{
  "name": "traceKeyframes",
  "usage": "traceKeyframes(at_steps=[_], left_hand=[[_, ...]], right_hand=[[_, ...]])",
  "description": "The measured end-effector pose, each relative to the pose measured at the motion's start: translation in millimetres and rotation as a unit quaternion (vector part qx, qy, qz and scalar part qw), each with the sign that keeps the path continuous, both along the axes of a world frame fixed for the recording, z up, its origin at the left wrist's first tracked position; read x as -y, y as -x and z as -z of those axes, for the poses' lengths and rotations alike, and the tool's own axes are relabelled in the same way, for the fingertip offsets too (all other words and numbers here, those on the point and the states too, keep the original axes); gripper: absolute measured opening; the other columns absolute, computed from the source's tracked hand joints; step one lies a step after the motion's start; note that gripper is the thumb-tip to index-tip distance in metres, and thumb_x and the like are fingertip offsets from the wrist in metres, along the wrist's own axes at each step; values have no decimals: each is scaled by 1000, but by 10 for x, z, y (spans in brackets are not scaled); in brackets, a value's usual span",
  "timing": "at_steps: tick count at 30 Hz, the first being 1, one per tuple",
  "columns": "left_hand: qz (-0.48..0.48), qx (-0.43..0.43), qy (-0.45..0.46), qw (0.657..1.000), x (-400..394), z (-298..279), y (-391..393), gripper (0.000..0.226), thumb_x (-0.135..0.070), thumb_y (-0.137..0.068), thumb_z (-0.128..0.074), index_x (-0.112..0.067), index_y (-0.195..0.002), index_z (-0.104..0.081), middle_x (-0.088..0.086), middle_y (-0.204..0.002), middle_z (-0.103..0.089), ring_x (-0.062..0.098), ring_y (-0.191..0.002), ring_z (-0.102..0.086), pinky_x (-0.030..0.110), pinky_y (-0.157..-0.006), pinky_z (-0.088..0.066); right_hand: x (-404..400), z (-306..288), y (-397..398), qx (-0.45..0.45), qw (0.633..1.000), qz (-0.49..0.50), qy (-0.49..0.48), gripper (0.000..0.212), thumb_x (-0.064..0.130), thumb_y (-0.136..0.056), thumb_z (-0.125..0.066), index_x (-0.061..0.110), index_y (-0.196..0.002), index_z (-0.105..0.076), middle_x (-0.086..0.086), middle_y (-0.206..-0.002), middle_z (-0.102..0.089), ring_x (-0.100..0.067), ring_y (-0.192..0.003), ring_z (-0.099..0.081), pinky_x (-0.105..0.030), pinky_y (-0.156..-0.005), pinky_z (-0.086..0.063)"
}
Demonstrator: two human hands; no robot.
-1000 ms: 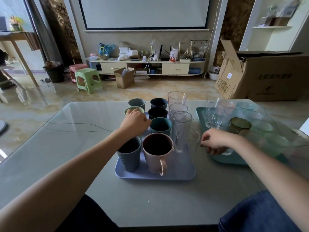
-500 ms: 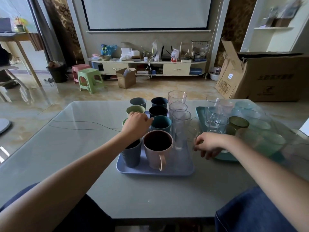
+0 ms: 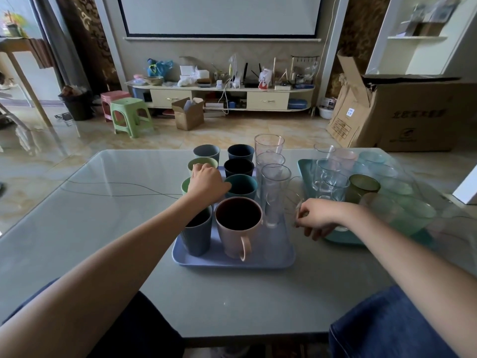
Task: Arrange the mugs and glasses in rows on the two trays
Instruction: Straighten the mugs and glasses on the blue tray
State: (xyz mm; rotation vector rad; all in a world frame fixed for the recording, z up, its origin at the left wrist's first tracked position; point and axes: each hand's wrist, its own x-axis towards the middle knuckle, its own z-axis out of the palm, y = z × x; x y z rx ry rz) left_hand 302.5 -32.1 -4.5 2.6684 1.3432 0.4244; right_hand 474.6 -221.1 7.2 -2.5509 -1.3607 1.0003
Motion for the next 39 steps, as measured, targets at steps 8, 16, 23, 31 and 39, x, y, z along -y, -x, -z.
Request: traceKeyframes(at_steps=[8, 16, 23, 31, 39], left_hand=[[17, 7, 28, 999, 16, -17, -20, 38, -34, -84, -54, 1, -82, -66, 20, -106, -56, 37, -109, -44, 42, -98, -34], [16, 6, 27, 999, 67, -51, 20, 36, -33, -86, -52, -3, -70, -62, 19, -97, -57, 35, -103, -46, 40, -95, -35], [6, 86, 71, 994, 114, -100, 98, 37, -21, -90, -46, 8, -74, -63, 20, -80, -56, 33, -84, -50, 33, -71, -35], [-13, 136, 33, 990, 21, -172, 550, 23, -16, -87, -51, 1, -91, -66, 19, -95, -63, 30, -83, -53, 29, -68, -35], [-12, 149, 49, 987, 21, -120, 912, 19, -8, -82, -55, -7, -99, -62, 11, -102, -64, 26, -92, -57, 26, -74, -36]], right_hand=[[7, 8, 2, 9, 1000, -4, 7, 16, 25, -96, -43, 17, -97, -57, -9, -90, -67, -21, -66, -64, -22, -54, -48], [-15, 29, 25, 11, 1000, -6, 8, 24, 27, -96, -45, 11, -109, -59, -8, -87, -66, -17, -59, -61, -22, -55, -48], [-1, 17, 28, 14, 998, -20, 52, 22, 14, -94, -43, 14, -84, -62, -7, -70, -67, -15, -54, -62, -21, -52, -49], [125, -38, 279, 8, 990, -100, 94, 13, 21, -92, -51, 17, -84, -61, 2, -76, -63, -10, -63, -59, -20, -59, -49], [254, -59, 603, -4, 988, -141, 57, 19, 27, -93, -53, 15, -81, -62, -1, -82, -66, -14, -71, -61, -18, -56, -47]])
